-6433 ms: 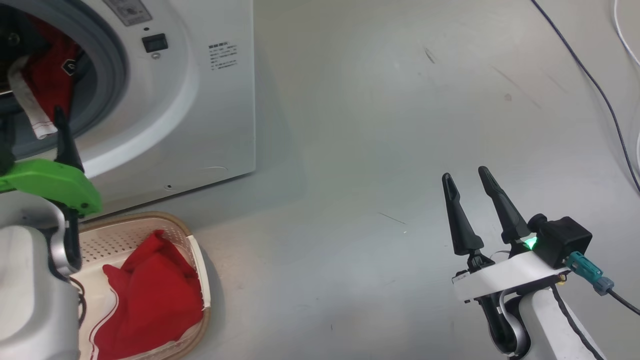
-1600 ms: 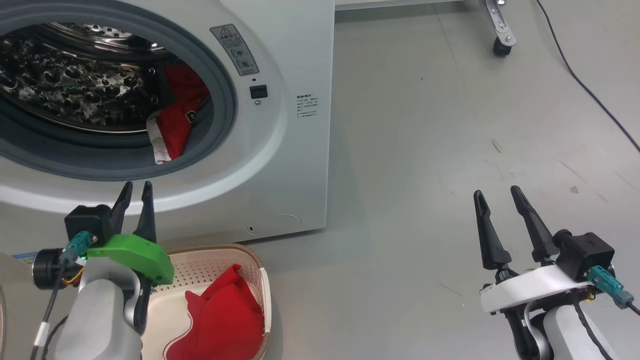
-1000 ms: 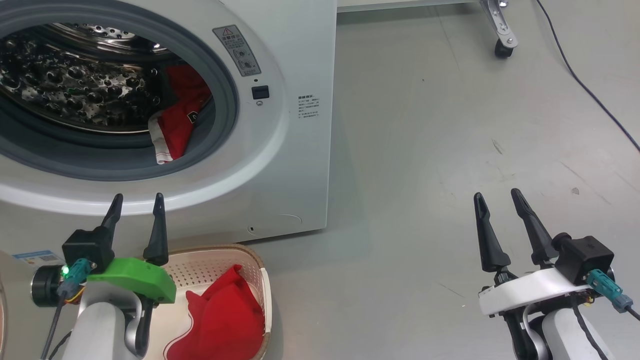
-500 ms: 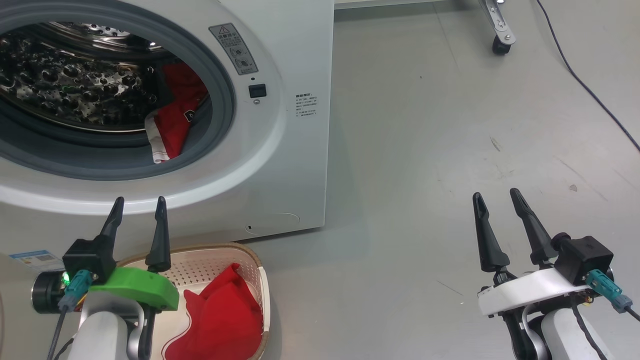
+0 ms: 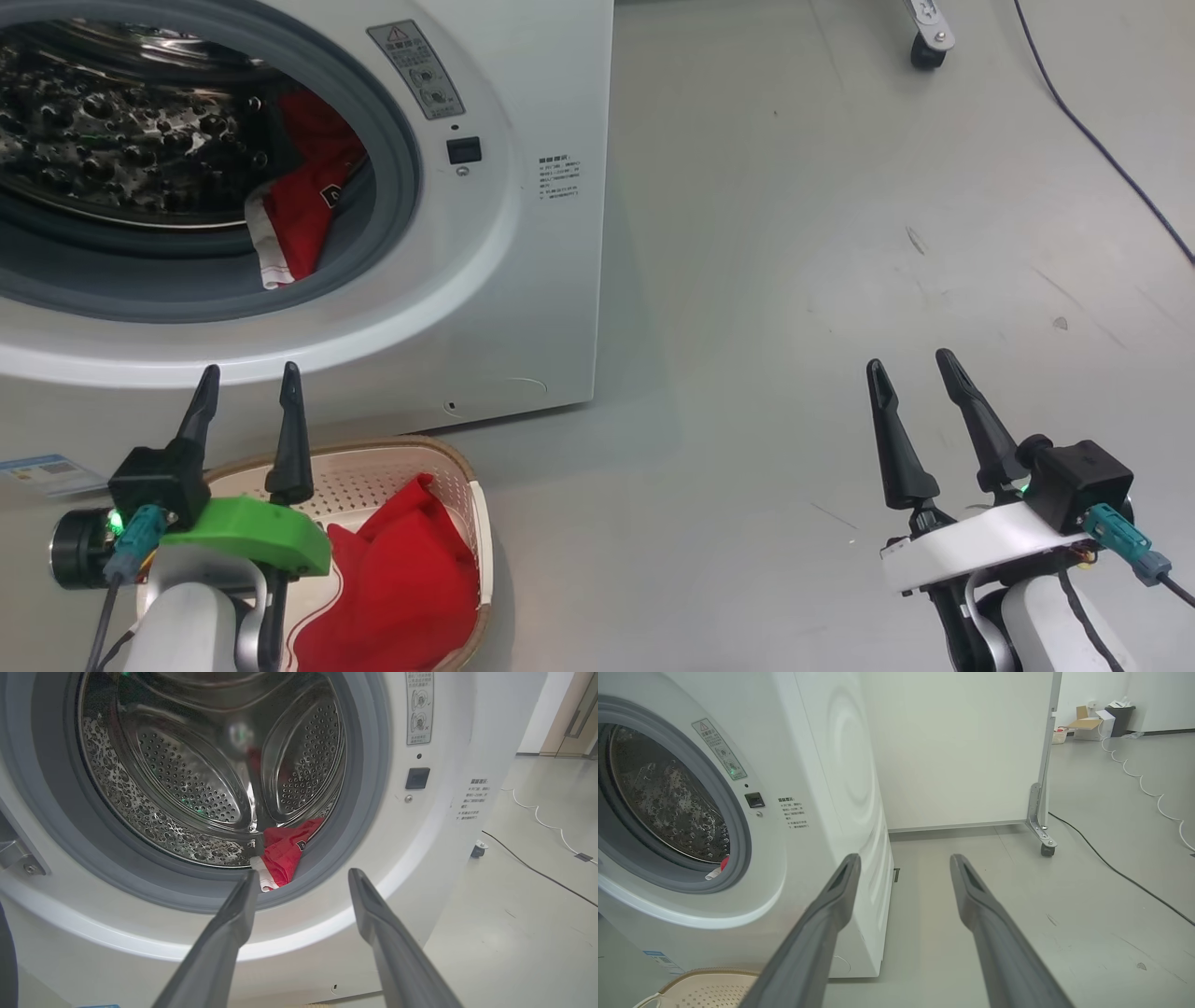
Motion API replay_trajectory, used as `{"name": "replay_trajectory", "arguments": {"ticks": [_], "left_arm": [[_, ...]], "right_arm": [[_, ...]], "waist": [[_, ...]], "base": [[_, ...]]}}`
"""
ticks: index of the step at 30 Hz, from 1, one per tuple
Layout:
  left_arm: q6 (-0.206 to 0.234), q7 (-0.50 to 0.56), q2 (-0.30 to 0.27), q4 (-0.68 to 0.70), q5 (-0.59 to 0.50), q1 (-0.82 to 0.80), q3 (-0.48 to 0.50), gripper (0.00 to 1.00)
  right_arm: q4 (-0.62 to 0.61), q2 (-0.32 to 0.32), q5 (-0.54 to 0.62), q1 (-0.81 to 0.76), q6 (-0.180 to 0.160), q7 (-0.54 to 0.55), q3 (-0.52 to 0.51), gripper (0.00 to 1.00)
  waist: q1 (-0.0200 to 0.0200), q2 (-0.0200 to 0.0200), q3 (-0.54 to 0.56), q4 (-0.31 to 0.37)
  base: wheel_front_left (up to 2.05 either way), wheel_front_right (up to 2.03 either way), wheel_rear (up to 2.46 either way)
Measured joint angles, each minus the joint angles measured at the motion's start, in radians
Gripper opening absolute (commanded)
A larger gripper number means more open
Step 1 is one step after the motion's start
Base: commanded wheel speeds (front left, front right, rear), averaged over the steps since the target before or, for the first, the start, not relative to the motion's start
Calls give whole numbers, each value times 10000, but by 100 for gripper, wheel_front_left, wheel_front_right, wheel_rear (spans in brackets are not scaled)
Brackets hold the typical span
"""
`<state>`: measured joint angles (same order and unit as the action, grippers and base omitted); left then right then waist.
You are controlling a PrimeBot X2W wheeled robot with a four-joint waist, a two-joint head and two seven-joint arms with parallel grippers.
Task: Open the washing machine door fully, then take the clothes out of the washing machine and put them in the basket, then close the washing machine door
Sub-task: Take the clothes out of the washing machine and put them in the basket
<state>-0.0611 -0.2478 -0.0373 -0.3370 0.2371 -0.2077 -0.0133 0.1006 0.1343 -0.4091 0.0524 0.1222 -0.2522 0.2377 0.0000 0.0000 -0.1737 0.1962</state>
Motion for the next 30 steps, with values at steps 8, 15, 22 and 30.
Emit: {"name": "replay_trajectory", "arguments": {"ticks": [8,15,22,30], "left_arm": [[245,947,-190,251,-117,-506,35,100],[420,2153,-629,280,-109,-1645,278,100],[752,3279,-746,105,506,-2957,865,100],[974,4569,-1106,-525,339,-3985,805,100]], "right_arm": [[-219,15,-4,25,0,0,4,100],[-318,-67,-48,339,0,0,194,100],[-316,-111,-119,798,0,0,454,100],[-257,-199,-215,1035,0,0,612,100]], "waist": [[0,0,-704,185],[0,0,-1448,432],[0,0,-2055,858],[0,0,-2493,1454]], "base": [[0,0,0],[0,0,0],[0,0,0],[0,0,0]]}}
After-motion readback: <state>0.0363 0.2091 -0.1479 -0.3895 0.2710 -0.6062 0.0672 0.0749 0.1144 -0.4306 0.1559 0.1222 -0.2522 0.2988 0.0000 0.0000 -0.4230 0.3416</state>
